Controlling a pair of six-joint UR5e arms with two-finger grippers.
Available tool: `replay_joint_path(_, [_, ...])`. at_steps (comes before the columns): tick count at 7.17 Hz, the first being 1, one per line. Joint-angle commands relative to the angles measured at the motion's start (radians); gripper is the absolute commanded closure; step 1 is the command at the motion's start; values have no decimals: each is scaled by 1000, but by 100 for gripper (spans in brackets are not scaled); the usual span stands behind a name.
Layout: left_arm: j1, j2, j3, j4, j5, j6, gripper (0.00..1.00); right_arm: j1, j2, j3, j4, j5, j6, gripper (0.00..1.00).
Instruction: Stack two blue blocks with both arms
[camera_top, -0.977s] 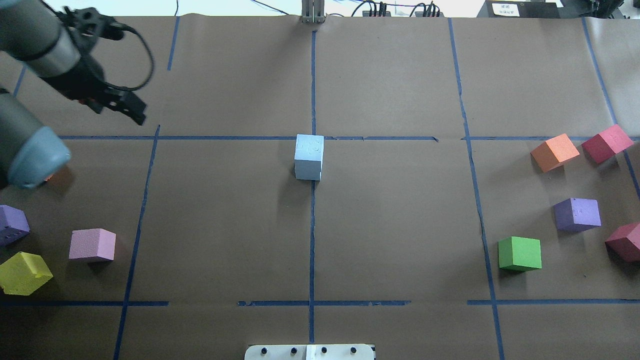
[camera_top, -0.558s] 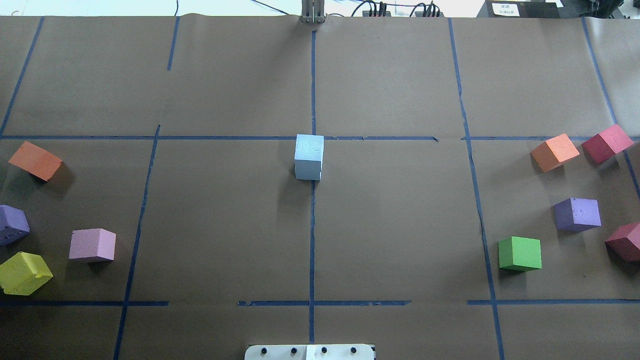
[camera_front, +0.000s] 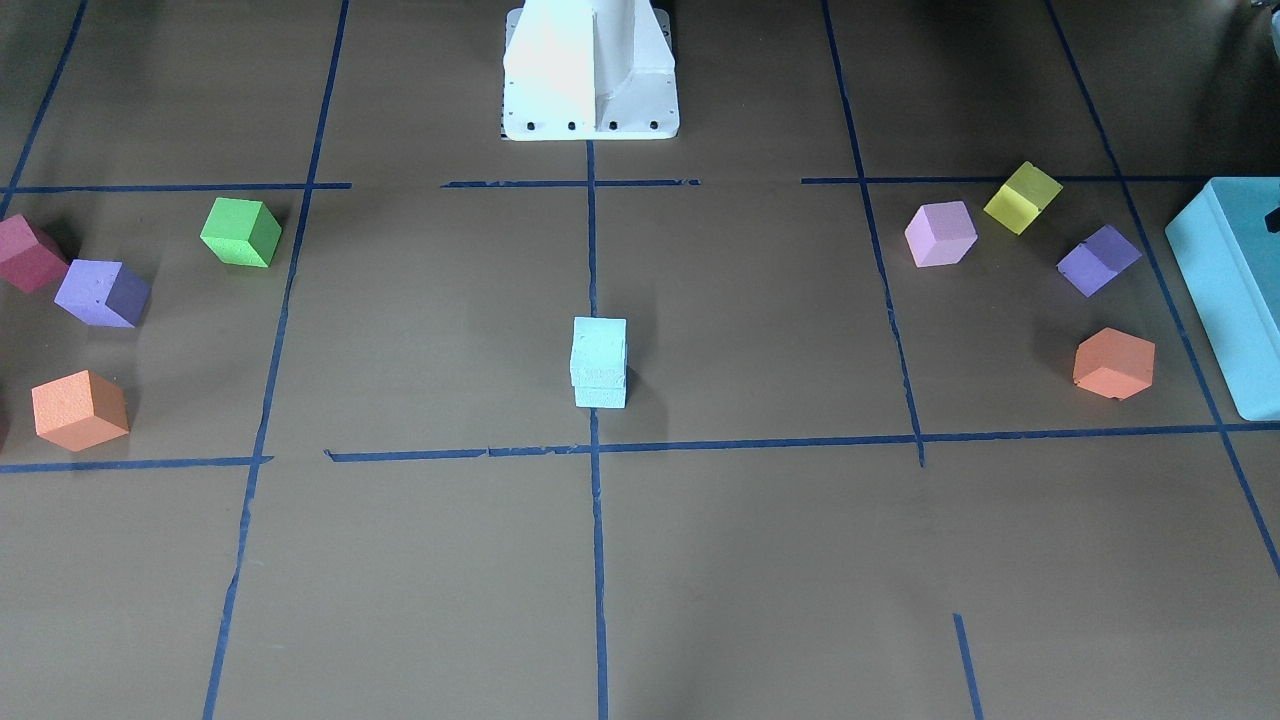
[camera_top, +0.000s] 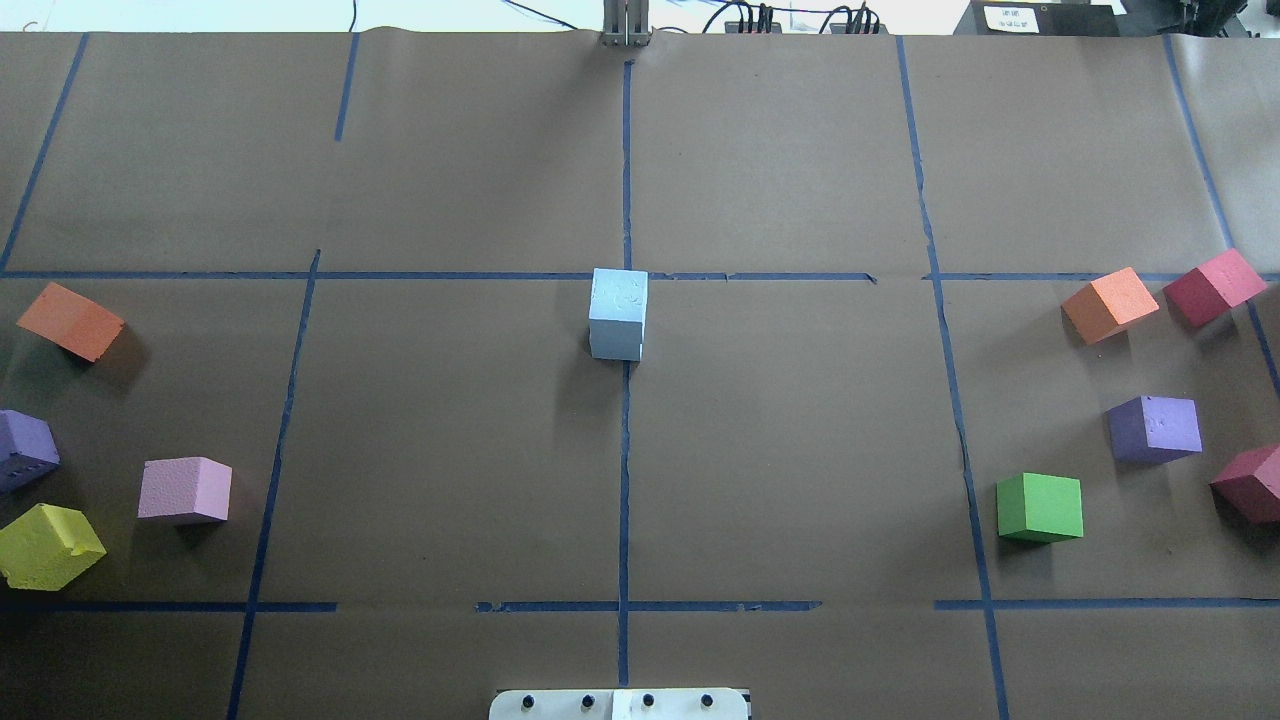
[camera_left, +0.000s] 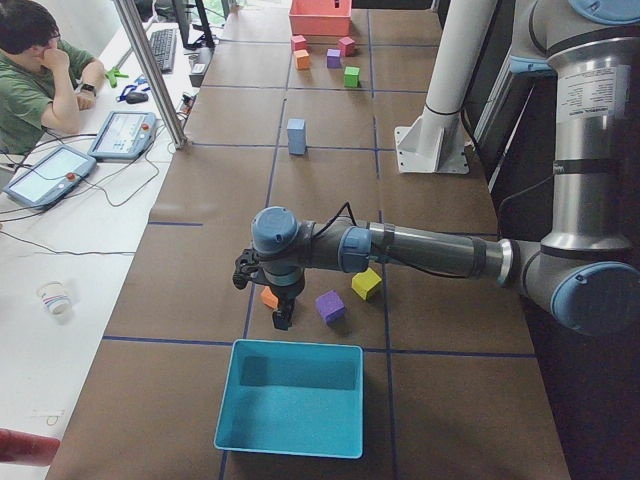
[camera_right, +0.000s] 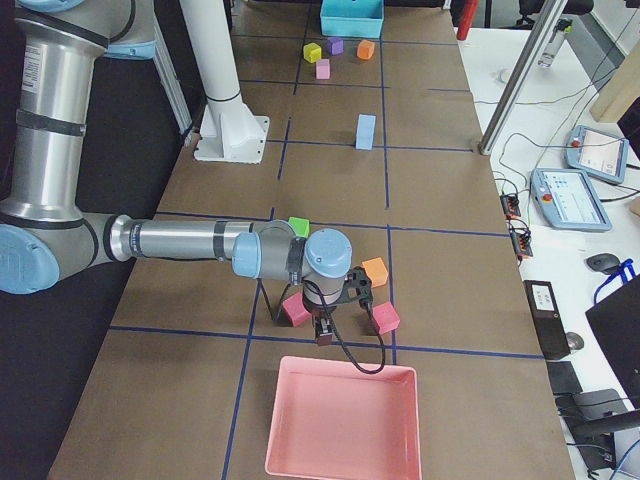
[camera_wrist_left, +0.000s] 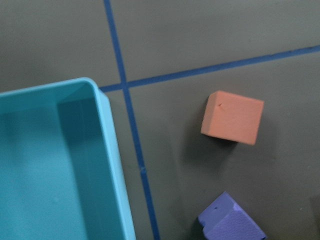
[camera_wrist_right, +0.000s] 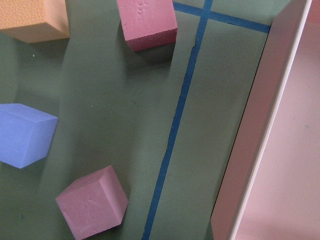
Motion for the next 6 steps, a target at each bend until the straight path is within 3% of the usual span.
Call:
replay_joint_path(1, [-34, 2, 78, -17, -1, 1, 0, -1, 0, 0, 0, 1, -2, 0])
replay_joint_path(6, [-33, 37, 64, -16, 14, 5, 0, -1, 0, 0, 0, 1, -2, 0])
